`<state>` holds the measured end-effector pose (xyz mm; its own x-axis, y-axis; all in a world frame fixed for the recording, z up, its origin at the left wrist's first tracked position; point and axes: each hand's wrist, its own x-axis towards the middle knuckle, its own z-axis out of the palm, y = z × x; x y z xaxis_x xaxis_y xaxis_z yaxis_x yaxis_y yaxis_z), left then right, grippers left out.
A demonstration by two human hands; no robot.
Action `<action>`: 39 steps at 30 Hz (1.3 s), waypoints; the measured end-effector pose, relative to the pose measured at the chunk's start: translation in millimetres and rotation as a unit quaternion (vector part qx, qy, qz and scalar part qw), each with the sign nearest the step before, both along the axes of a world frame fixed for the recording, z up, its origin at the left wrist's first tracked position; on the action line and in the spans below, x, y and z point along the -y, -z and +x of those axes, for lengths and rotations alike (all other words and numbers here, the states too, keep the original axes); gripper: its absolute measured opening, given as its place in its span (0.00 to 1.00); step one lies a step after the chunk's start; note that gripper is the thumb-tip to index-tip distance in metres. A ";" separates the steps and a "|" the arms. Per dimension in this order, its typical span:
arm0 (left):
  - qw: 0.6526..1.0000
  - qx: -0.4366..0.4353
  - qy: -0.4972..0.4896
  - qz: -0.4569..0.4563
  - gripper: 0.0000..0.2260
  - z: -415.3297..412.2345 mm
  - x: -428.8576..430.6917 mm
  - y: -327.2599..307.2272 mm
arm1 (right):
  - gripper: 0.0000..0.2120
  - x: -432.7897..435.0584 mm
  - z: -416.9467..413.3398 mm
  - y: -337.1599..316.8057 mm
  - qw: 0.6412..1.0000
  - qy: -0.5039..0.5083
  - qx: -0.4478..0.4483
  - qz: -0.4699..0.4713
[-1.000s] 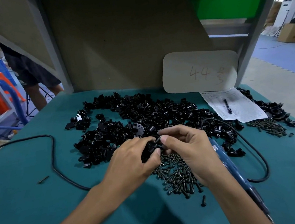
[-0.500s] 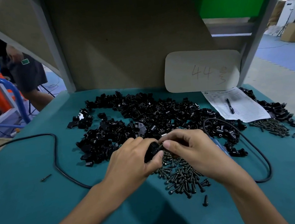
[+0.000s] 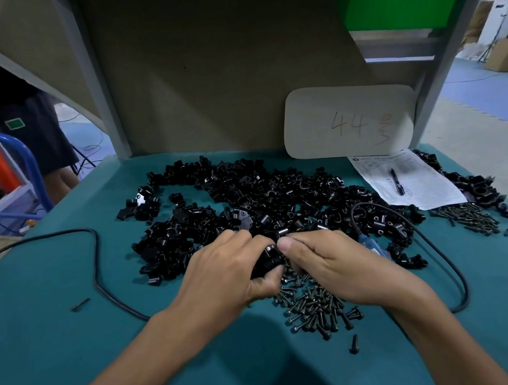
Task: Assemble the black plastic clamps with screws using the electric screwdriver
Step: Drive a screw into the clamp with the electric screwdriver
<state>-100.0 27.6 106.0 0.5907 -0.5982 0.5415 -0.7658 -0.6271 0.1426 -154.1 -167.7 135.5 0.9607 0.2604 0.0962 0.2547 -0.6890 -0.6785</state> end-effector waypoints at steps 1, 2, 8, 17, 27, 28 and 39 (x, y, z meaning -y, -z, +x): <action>1.000 0.002 -0.001 0.000 0.15 -0.5 0.0 -0.4 | 0.21 0.0 -0.4 -0.4 1.000 0.001 0.000 -0.004; 1.000 -0.001 -0.002 -0.001 0.15 -0.5 0.2 -0.9 | 0.21 0.6 -1.1 -1.1 1.000 0.002 -0.005 -0.004; 1.000 -0.014 0.001 0.003 0.16 -0.1 0.1 -4.0 | 0.19 1.2 -3.6 -4.3 0.999 -0.020 -0.035 0.024; 1.000 0.019 0.006 0.016 0.15 -3.1 1.7 -2.0 | 0.22 0.1 -3.0 7.0 0.999 -0.007 -0.019 0.036; 0.984 -0.173 0.049 -0.013 0.13 -0.8 1.9 -8.0 | 0.13 5.3 -12.1 -3.4 0.998 -0.029 -0.045 0.039; 0.980 -0.190 0.058 -0.015 0.13 0.4 1.6 -7.5 | 0.12 6.5 -12.5 -5.4 0.998 -0.035 -0.048 0.035; 0.993 -0.110 0.042 0.023 0.17 3.2 -0.4 -2.1 | 0.26 4.5 -3.8 4.9 0.996 -0.016 -0.036 0.076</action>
